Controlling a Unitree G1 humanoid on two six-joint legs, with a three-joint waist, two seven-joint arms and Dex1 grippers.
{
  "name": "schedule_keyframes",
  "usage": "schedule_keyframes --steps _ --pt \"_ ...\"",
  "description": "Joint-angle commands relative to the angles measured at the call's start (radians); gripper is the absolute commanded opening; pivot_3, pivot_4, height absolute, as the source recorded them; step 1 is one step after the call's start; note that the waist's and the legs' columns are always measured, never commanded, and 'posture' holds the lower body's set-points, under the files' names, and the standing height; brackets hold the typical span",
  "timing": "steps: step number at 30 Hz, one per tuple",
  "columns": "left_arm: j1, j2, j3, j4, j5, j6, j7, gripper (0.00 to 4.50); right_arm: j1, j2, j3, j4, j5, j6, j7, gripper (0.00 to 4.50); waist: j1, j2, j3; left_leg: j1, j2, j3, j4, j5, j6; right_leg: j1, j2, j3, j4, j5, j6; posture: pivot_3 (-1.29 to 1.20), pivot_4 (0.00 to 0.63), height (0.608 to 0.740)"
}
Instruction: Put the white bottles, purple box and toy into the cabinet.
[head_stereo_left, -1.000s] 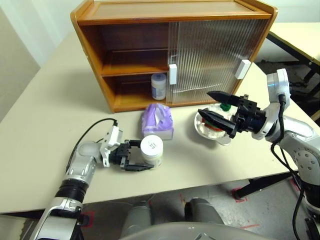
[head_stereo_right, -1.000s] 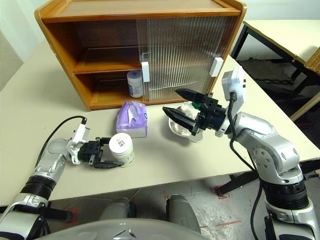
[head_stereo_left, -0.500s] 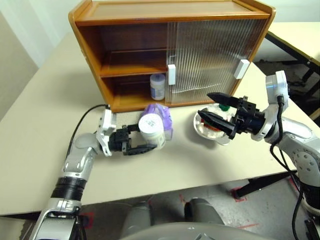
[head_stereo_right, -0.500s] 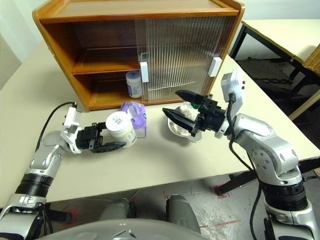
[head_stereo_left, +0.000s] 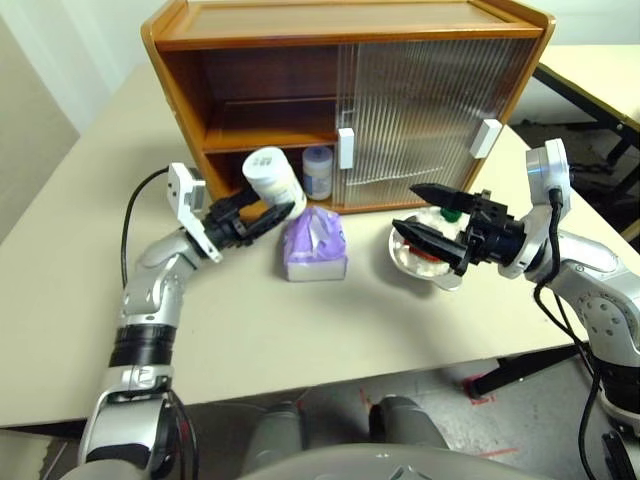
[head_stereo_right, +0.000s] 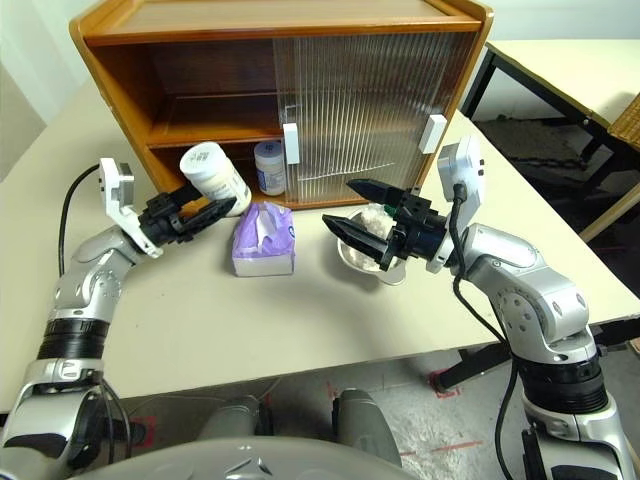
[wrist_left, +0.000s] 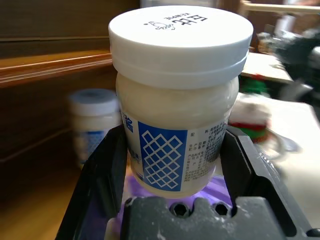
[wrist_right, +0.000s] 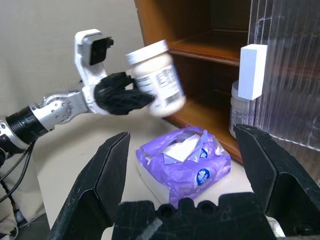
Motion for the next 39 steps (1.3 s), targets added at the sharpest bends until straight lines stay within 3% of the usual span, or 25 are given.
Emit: schedule_keyframes --steps 1,18,39 --pt "-0.025 -0.016 0.01 0.041 0.03 -0.019 0.064 3.03 0.007 0.002 0.0 -0.001 -0.011 -0.016 0.005 4.5 -0.001 0.0 0.0 0.0 0.0 0.0 0.0 0.0 0.0 0.0 0.0 0.0 0.0 0.0 0.0 -0.05 0.0 0.74" --pt "-0.106 -0.054 0.003 0.282 0.214 -0.159 0.337 3.03 0.036 0.007 -0.011 -0.032 -0.007 -0.016 -0.018 4.5 -0.001 0.0 0.0 0.0 0.0 0.0 0.0 0.0 -0.001 0.0 0.0 0.0 0.0 0.0 -0.001 -0.08 0.0 0.74" --pt "-0.255 -0.199 0.0 0.539 0.356 -0.33 0.741 3.03 0.054 0.022 -0.009 -0.054 -0.002 -0.012 -0.045 4.5 -0.002 -0.001 0.0 -0.001 -0.002 0.0 0.0 -0.001 -0.002 0.0 0.0 0.0 -0.001 0.002 0.001 -0.09 0.0 0.74"
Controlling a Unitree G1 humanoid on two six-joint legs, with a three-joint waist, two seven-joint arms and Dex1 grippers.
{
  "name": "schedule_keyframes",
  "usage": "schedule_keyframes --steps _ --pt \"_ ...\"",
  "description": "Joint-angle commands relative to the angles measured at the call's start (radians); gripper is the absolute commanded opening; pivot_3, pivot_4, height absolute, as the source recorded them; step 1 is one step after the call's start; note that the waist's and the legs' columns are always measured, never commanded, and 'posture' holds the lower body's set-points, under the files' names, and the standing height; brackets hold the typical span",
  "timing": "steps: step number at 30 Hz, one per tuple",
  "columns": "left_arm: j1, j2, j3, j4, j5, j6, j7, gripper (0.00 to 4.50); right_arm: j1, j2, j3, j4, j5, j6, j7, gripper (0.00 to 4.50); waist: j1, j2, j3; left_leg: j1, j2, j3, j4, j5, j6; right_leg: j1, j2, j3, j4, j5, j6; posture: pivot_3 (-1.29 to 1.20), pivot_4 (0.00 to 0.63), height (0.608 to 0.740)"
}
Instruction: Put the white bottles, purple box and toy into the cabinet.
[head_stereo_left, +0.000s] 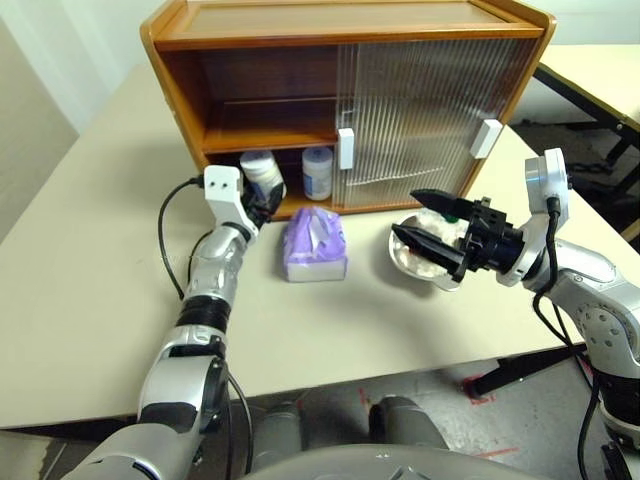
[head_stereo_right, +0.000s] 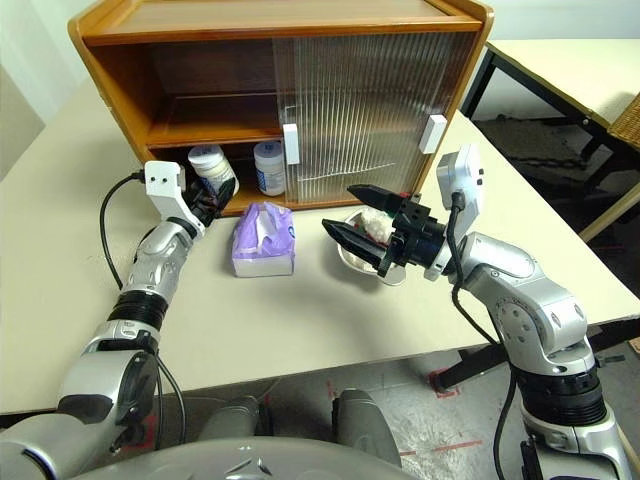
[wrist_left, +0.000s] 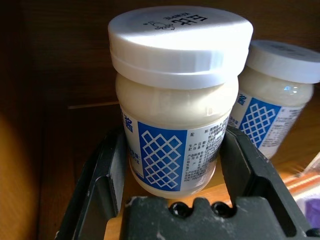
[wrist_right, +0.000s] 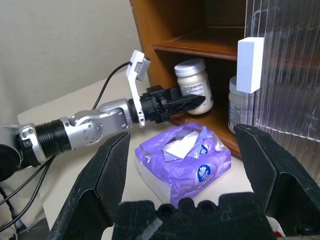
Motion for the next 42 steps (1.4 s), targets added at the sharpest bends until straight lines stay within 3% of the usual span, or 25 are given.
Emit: schedule_keyframes --steps 1,8,24,28,42 --pt "-0.046 -0.01 -0.008 0.052 0.046 -0.053 0.075 3.03 0.009 0.004 -0.006 -0.02 -0.003 -0.011 -0.007 4.5 0.0 0.0 0.0 0.0 0.0 0.0 0.0 0.0 0.0 0.0 0.0 0.0 0.0 0.0 0.0 -0.1 0.0 0.74" --pt "-0.125 -0.026 -0.035 0.174 0.115 -0.078 0.171 3.03 0.013 0.006 -0.008 -0.021 -0.005 -0.013 -0.01 4.5 0.0 -0.001 0.0 -0.001 -0.001 0.0 0.0 0.0 0.0 0.0 0.0 0.0 0.0 0.0 0.001 -0.1 0.0 0.74" --pt "-0.21 -0.049 -0.021 0.333 0.117 -0.089 0.218 3.03 0.014 0.003 -0.013 -0.024 -0.004 -0.013 -0.017 4.5 -0.006 -0.001 0.0 -0.001 -0.001 -0.001 0.0 -0.002 -0.003 0.0 0.0 -0.001 -0.001 0.001 0.001 -0.11 0.0 0.74" --pt "-0.208 -0.048 -0.018 0.338 0.117 -0.088 0.217 4.47 0.013 0.003 -0.013 -0.023 -0.004 -0.013 -0.016 4.5 -0.005 -0.001 0.0 -0.001 -0.001 -0.001 0.0 -0.002 -0.003 0.0 0.0 -0.001 -0.001 0.001 0.001 -0.11 0.0 0.74" --pt "-0.138 -0.056 -0.016 0.223 0.104 -0.083 0.181 4.47 0.002 0.005 -0.004 -0.015 -0.007 -0.014 -0.01 4.5 -0.006 -0.001 0.0 0.0 -0.001 -0.001 0.0 -0.002 -0.003 0.0 0.0 -0.001 -0.001 0.001 0.001 -0.1 0.0 0.74"
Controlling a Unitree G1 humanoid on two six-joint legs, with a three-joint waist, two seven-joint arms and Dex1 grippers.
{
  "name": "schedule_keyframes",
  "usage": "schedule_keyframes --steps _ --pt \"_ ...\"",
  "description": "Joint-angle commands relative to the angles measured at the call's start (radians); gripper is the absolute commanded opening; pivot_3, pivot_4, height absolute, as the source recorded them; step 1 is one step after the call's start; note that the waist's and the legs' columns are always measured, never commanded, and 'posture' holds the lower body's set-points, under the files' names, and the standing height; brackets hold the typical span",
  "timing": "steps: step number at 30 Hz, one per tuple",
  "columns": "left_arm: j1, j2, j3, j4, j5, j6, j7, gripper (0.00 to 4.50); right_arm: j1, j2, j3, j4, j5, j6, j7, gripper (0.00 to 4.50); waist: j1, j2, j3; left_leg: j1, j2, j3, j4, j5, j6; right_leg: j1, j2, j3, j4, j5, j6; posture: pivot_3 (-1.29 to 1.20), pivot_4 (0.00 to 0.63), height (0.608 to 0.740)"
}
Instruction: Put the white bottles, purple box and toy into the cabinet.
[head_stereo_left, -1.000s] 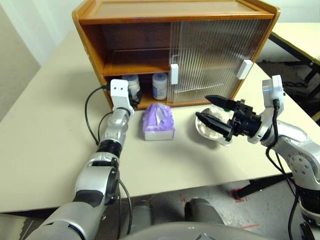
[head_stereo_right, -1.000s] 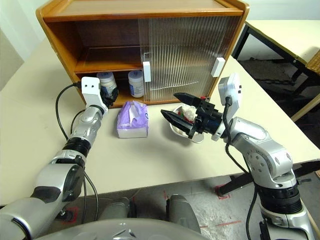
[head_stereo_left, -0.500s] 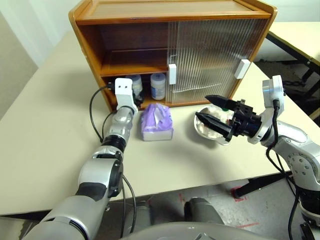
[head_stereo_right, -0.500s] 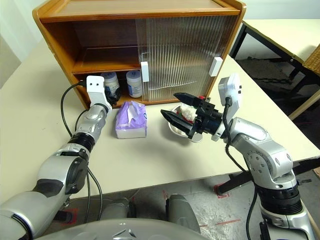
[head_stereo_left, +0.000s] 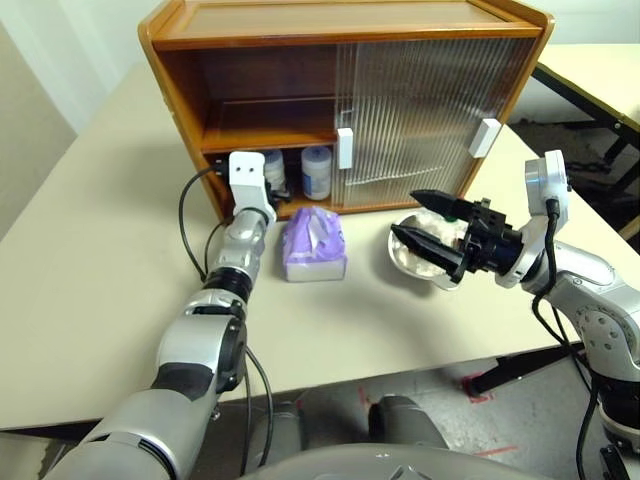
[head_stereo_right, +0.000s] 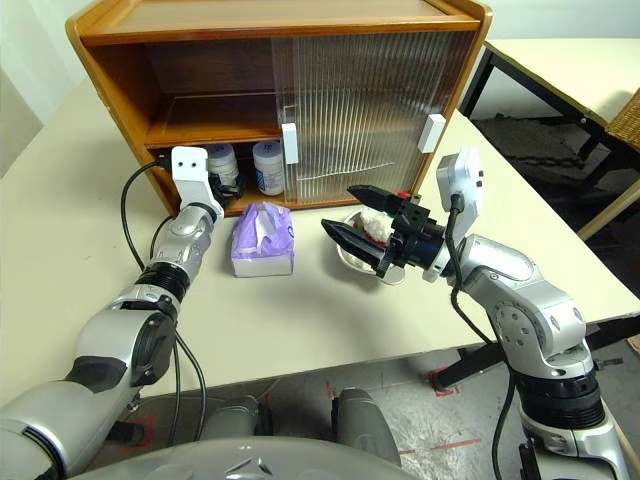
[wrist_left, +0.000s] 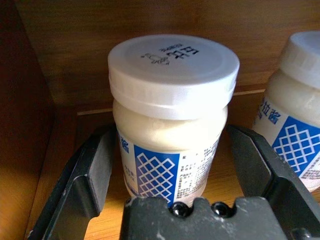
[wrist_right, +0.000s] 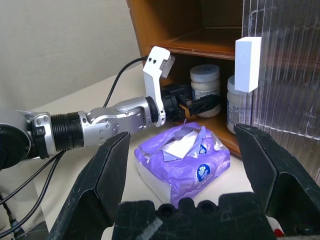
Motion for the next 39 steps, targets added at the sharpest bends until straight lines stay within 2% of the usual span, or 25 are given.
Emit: schedule_keyframes --steps 1,8,13,22,28,39 --pt "0.059 -0.011 -0.008 -0.09 -0.005 0.014 -0.012 4.47 -0.01 -0.002 -0.003 -0.003 -0.006 -0.014 0.005 4.5 0.0 0.0 0.0 0.0 0.0 0.0 0.0 0.0 0.0 0.0 0.0 0.0 0.0 0.0 0.0 -0.1 0.0 0.74" --pt "0.197 0.004 -0.007 -0.356 -0.023 0.124 -0.037 4.47 -0.014 -0.001 0.001 0.003 -0.006 -0.014 0.011 4.5 0.001 0.0 0.0 0.0 0.001 0.0 0.0 0.0 0.0 0.0 0.0 0.0 0.001 0.001 -0.001 -0.08 0.0 0.74" --pt "0.294 0.025 -0.018 -0.583 -0.063 0.238 -0.12 4.47 -0.021 -0.001 0.005 0.014 -0.009 -0.016 0.024 4.5 0.002 0.0 0.0 0.001 0.001 0.0 0.0 0.0 0.0 0.001 0.0 0.0 0.001 0.002 -0.001 -0.07 0.0 0.74" --pt "0.389 0.138 -0.043 -0.819 -0.257 0.411 -0.518 4.47 -0.037 0.003 0.013 0.032 -0.016 -0.02 0.043 4.5 0.004 0.001 -0.001 0.002 0.001 0.0 0.001 0.0 0.001 0.001 0.0 0.001 0.001 0.001 -0.002 -0.06 0.0 0.74" --pt "0.371 0.211 -0.039 -0.769 -0.32 0.426 -0.711 4.47 -0.044 0.008 0.018 0.041 -0.021 -0.023 0.046 4.5 0.004 0.001 -0.001 0.002 0.001 0.0 0.001 0.002 0.004 0.001 0.0 0.001 0.001 0.0 -0.003 -0.06 0.0 0.74" --pt "0.227 0.29 -0.093 -0.388 -0.231 0.211 -0.987 4.47 -0.034 0.012 0.009 0.024 -0.021 -0.018 0.04 4.5 0.004 0.001 -0.001 0.002 0.001 0.0 0.001 0.003 0.005 0.001 0.0 0.001 0.001 -0.001 -0.003 -0.08 0.0 0.74"
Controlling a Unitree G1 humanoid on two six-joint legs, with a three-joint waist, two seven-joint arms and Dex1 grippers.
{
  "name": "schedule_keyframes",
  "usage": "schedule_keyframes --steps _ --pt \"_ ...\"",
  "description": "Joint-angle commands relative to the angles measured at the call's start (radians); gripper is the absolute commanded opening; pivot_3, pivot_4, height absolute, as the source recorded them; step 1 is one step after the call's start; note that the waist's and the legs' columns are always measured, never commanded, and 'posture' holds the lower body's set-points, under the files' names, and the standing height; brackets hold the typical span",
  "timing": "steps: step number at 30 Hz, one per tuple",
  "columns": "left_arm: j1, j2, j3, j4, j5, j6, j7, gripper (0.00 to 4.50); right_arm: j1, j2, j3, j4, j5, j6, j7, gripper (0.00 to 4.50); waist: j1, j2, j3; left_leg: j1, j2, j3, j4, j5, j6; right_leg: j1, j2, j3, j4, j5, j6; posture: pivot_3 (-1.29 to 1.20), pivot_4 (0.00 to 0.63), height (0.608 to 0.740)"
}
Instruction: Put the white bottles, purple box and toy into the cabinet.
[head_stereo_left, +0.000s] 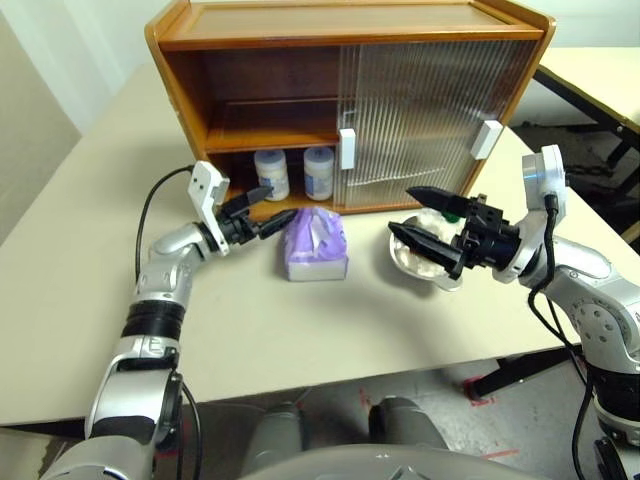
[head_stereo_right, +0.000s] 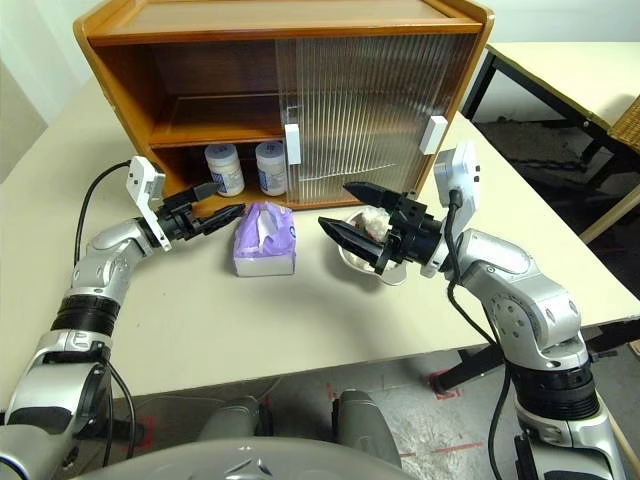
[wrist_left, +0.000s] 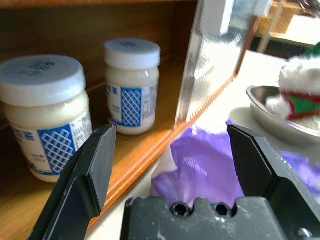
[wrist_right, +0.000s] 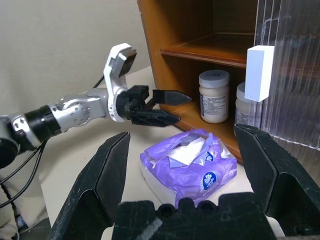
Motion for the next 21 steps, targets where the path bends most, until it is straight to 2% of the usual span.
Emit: schedule_keyframes --steps 1,21 --pt "-0.036 0.001 -0.029 0.106 0.045 -0.074 -0.054 4.47 0.002 0.001 0.002 -0.004 -0.006 -0.013 0.0 4.5 0.0 0.0 0.0 0.0 0.0 0.0 0.0 0.0 0.0 0.0 0.0 0.0 0.0 0.0 0.0 -0.08 0.0 0.74" --pt "-0.188 -0.075 -0.069 0.463 0.176 -0.253 -0.068 4.47 0.016 -0.005 -0.009 -0.037 0.005 0.0 -0.028 4.5 -0.008 0.0 0.0 -0.001 0.0 0.0 0.0 0.0 0.0 0.0 0.0 0.0 0.0 0.0 0.001 -0.12 0.0 0.74"
